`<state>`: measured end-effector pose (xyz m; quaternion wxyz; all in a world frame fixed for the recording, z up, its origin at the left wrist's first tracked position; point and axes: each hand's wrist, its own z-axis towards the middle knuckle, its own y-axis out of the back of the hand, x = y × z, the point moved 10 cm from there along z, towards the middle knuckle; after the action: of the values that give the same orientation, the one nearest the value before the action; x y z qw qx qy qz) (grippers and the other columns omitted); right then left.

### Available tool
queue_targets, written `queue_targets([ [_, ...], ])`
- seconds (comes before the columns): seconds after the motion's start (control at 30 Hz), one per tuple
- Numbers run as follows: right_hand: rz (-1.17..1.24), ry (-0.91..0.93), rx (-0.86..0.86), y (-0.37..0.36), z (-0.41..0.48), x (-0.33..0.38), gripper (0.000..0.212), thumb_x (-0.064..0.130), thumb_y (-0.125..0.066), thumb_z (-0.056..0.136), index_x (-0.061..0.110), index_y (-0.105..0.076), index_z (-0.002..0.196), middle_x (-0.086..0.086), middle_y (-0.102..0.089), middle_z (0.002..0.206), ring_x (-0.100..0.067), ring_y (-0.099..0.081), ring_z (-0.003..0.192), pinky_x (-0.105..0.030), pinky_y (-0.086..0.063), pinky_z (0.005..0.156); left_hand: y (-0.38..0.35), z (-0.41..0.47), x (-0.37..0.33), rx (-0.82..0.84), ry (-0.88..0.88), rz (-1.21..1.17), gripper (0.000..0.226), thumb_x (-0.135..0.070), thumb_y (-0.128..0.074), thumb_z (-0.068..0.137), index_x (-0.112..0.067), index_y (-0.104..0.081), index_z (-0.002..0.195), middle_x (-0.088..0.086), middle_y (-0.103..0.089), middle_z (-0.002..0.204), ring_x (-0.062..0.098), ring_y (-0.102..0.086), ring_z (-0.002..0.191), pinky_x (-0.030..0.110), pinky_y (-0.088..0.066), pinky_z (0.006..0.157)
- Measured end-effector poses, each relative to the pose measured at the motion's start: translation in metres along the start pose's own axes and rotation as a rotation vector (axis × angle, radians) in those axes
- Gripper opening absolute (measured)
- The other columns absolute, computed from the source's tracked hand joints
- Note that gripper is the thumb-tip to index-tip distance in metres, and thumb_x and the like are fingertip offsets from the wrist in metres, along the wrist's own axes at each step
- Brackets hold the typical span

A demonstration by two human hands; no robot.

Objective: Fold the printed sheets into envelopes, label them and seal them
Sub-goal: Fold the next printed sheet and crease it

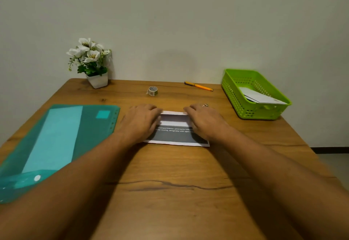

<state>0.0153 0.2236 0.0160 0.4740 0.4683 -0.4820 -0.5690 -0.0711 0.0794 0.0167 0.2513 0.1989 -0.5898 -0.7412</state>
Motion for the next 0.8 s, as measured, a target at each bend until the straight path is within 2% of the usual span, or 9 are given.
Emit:
queue_targets([
  [0.1,0.025,-0.017,0.102,-0.024,-0.006,0.001,0.054,0.052,-0.029,0.108,0.019,-0.043,0.148,-0.012,-0.050,0.148,-0.033,-0.050,0.131,-0.047,-0.044,0.106,-0.012,-0.012,-0.002,0.050,0.005,-0.031,0.051,-0.055,-0.031,0.106,-0.033,-0.051,0.147,-0.002,-0.053,0.149,0.019,-0.047,0.136,0.044,-0.037,0.112],
  [0.17,0.037,-0.032,0.128,-0.035,-0.010,0.000,0.057,0.056,-0.027,0.108,0.019,-0.042,0.149,-0.013,-0.046,0.153,-0.034,-0.046,0.135,-0.048,-0.040,0.110,-0.015,-0.015,-0.002,0.042,0.013,-0.043,0.051,-0.055,-0.030,0.106,-0.032,-0.054,0.145,-0.002,-0.054,0.148,0.017,-0.047,0.136,0.044,-0.035,0.113],
  [0.27,0.090,-0.072,0.107,-0.036,-0.007,-0.001,0.054,0.054,-0.030,0.108,0.019,-0.046,0.145,-0.012,-0.046,0.154,-0.032,-0.044,0.138,-0.049,-0.035,0.114,-0.013,-0.008,-0.005,0.012,0.033,-0.076,0.048,-0.051,-0.031,0.108,-0.031,-0.052,0.146,-0.001,-0.049,0.153,0.018,-0.042,0.141,0.043,-0.031,0.117],
  [0.33,0.132,-0.116,0.107,-0.034,-0.001,0.000,0.056,0.054,-0.031,0.108,0.017,-0.047,0.147,-0.012,-0.045,0.156,-0.030,-0.039,0.144,-0.051,-0.026,0.120,-0.018,0.003,-0.008,0.052,0.019,-0.086,0.052,-0.050,-0.027,0.109,-0.031,-0.038,0.156,0.000,-0.035,0.164,0.020,-0.030,0.150,0.046,-0.022,0.122],
  [0.43,0.201,-0.124,0.065,-0.028,0.013,0.012,0.054,0.046,-0.032,0.109,0.012,-0.047,0.148,-0.015,-0.041,0.160,-0.030,-0.031,0.151,-0.051,-0.017,0.126,-0.043,0.013,-0.012,0.209,0.000,-0.093,0.058,-0.048,-0.022,0.110,-0.028,-0.013,0.164,0.000,-0.011,0.172,0.022,-0.008,0.158,0.050,-0.009,0.127],
  [0.5,0.252,-0.085,0.051,-0.027,0.023,0.026,0.049,0.036,-0.035,0.110,0.009,-0.044,0.150,-0.015,-0.037,0.163,-0.030,-0.029,0.153,-0.048,-0.019,0.127,-0.056,0.012,-0.012,0.256,0.015,-0.091,0.059,-0.047,-0.019,0.110,-0.027,-0.011,0.165,0.001,-0.008,0.173,0.022,-0.005,0.159,0.050,-0.007,0.127],
  [0.63,0.337,-0.081,0.019,-0.037,0.034,0.045,0.049,0.025,-0.039,0.109,0.009,-0.038,0.155,-0.013,-0.036,0.164,-0.028,-0.027,0.154,-0.042,-0.021,0.126,-0.061,0.011,-0.011,0.247,0.044,-0.083,0.059,-0.048,-0.016,0.110,-0.026,-0.011,0.165,0.000,-0.007,0.173,0.020,-0.004,0.159,0.049,-0.005,0.127],
  [0.7,0.343,-0.093,0.003,-0.045,0.033,0.045,0.052,0.027,-0.036,0.110,0.009,-0.032,0.160,-0.011,-0.031,0.167,-0.027,-0.022,0.156,-0.041,-0.016,0.127,-0.061,0.011,-0.012,0.245,0.049,-0.079,0.060,-0.049,-0.014,0.110,-0.024,-0.011,0.165,0.000,-0.007,0.173,0.020,-0.003,0.159,0.049,-0.005,0.127],
  [0.8,0.307,-0.101,0.050,-0.056,0.028,0.033,0.060,0.040,-0.026,0.112,0.011,-0.020,0.164,-0.007,-0.017,0.173,-0.025,-0.011,0.160,-0.044,-0.009,0.129,-0.062,0.011,-0.011,0.261,0.062,-0.053,0.064,-0.050,-0.014,0.109,-0.018,-0.008,0.165,0.001,-0.004,0.173,0.020,-0.002,0.159,0.048,-0.005,0.128],
])
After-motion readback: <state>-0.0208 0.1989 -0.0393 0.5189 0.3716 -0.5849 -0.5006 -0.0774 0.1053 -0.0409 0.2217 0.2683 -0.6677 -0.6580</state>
